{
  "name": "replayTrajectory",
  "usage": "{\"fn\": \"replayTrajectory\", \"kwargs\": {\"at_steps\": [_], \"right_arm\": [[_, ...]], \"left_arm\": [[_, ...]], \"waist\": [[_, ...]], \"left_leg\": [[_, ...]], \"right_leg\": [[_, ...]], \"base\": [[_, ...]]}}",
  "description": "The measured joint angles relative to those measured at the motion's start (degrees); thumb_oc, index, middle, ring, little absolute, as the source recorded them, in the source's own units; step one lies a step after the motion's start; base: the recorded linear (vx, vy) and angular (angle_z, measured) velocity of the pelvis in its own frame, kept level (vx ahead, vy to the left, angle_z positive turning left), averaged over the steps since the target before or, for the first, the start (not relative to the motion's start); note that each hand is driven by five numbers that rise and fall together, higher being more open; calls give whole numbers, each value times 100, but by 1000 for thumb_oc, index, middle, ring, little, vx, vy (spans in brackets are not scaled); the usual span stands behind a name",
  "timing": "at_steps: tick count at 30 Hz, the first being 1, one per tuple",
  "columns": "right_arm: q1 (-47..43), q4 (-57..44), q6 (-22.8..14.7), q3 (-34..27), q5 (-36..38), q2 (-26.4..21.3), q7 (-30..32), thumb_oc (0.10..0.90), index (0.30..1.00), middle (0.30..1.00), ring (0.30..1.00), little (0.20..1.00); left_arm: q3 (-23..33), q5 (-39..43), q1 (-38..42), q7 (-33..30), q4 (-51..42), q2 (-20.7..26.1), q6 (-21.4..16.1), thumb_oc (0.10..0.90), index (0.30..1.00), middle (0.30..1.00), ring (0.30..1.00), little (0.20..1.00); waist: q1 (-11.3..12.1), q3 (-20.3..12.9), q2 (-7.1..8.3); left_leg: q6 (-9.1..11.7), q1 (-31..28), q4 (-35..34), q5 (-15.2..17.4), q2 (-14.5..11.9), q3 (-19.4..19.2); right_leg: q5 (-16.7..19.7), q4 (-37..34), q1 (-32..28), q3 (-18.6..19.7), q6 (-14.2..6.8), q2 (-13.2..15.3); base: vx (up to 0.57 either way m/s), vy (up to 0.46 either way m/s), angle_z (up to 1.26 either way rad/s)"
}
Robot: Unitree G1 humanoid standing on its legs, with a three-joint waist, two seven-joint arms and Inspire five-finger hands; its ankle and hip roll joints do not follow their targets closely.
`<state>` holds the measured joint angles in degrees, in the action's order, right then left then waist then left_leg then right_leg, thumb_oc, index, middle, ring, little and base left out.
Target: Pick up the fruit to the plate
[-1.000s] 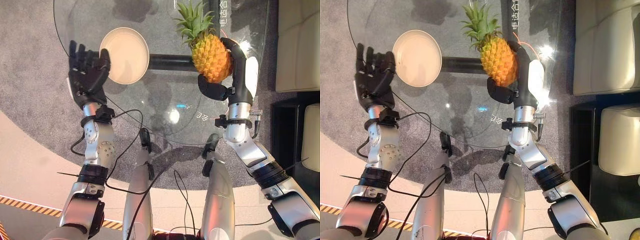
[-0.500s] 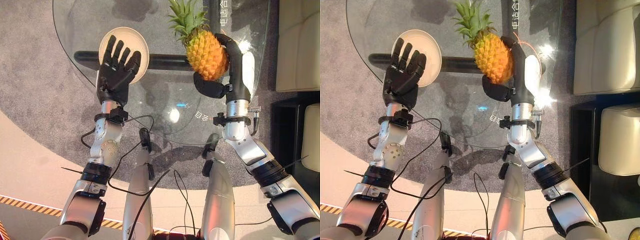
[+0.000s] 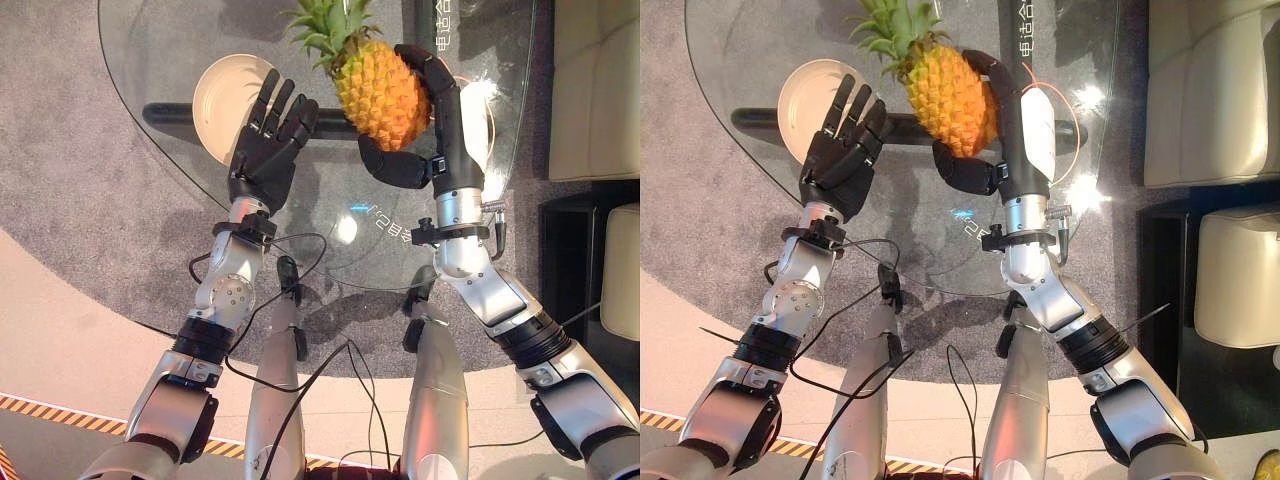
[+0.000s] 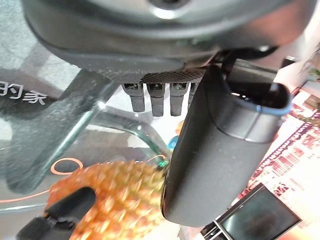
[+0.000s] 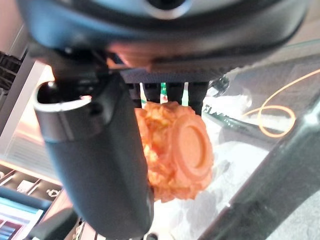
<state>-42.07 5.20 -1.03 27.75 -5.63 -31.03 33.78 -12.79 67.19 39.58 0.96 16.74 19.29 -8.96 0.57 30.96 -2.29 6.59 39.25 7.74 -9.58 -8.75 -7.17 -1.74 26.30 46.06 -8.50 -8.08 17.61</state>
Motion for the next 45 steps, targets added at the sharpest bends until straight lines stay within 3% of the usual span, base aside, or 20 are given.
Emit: {"fn": "replayTrajectory", "kwargs": {"at_steps": [25,45], "right_arm": [[-58,0,18,388,-25,-61,-492,100,300,300,300,200],[-337,0,-9,423,-194,-225,-768,100,300,300,300,200]], "left_arm": [[-16,838,123,133,-5,-98,50,800,900,900,900,900],[6,1308,68,106,-212,-293,-440,800,900,900,900,900]], "waist": [[-52,0,0],[-35,0,0]], "left_leg": [[-7,2,-67,-8,13,1],[-8,52,-72,-8,20,14]], "right_leg": [[3,-51,-2,-38,-6,17],[3,-69,25,-58,-7,23]], "base": [[0,0,0],[0,0,0]]}}
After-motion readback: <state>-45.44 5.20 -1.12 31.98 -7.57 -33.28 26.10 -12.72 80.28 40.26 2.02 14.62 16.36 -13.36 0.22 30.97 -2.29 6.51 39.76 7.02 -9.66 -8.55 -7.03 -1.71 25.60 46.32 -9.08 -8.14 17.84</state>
